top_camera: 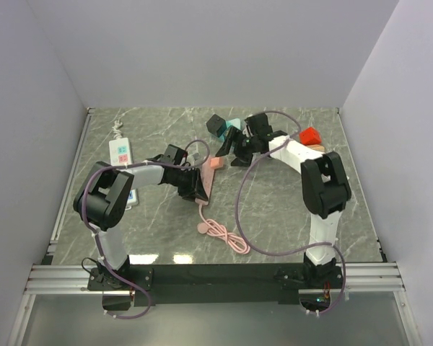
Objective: Pull the plug off the socket
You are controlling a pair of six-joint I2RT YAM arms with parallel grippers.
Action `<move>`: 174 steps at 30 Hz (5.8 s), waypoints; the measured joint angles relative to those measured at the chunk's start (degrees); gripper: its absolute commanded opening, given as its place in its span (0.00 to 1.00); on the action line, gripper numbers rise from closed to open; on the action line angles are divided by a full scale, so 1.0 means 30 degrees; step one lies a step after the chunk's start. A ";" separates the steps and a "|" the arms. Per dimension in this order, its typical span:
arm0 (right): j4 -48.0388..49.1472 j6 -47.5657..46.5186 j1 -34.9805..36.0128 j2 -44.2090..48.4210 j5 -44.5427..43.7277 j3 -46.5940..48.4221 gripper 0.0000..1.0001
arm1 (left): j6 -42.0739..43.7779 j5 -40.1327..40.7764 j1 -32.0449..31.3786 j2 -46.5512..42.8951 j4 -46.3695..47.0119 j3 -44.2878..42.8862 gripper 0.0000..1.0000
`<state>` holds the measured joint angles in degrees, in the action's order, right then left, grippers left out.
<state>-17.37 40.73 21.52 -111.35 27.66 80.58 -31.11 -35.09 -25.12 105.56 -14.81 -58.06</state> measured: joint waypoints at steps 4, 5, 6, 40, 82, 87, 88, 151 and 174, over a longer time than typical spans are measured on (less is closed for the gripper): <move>0.0080 0.0503 0.0080 -0.1552 -0.0211 0.0954 0.80 | -0.0342 0.0233 -0.0321 -0.0036 0.0095 0.0000 0.01; 0.0124 0.0597 0.0109 -0.1785 -0.0262 0.1107 0.79 | -0.0401 0.0291 -0.0386 -0.0036 0.0109 0.0000 0.01; 0.0219 0.0714 0.0175 -0.2062 -0.0306 0.1290 0.76 | -0.0466 0.0321 -0.0459 -0.0036 0.0131 0.0000 0.01; 0.1202 -0.0954 0.0750 -0.3905 0.2987 0.1450 0.00 | -0.1428 0.2761 -0.1115 -0.0328 0.0685 -0.1020 0.49; 0.0197 -0.0430 -0.7125 0.0816 0.2827 -0.1341 0.00 | -0.3169 0.2776 -0.0634 0.0372 0.2681 -0.0576 0.01; 0.1151 0.1311 -0.7169 -0.0321 0.0444 -0.0619 0.31 | -0.3118 0.2812 -0.0634 0.0364 0.2484 -0.0663 0.01; 0.1231 0.1559 -0.7162 -0.0663 0.0066 -0.0357 0.39 | -0.3053 0.2820 -0.0634 0.0364 0.2368 -0.0707 0.01; -0.1457 -0.1290 -0.7803 0.7504 -0.2361 -0.1756 0.95 | -0.6339 -0.0532 -0.4510 0.2943 0.5442 -0.6623 0.99; -0.7614 -0.7628 0.1472 -0.4197 -0.8553 1.2335 1.00 | -0.6462 0.4320 0.3206 -0.7919 0.4845 0.1530 0.99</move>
<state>-40.21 17.85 25.93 -123.94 2.00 117.58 -50.50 -22.13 -15.51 81.80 -0.27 -53.47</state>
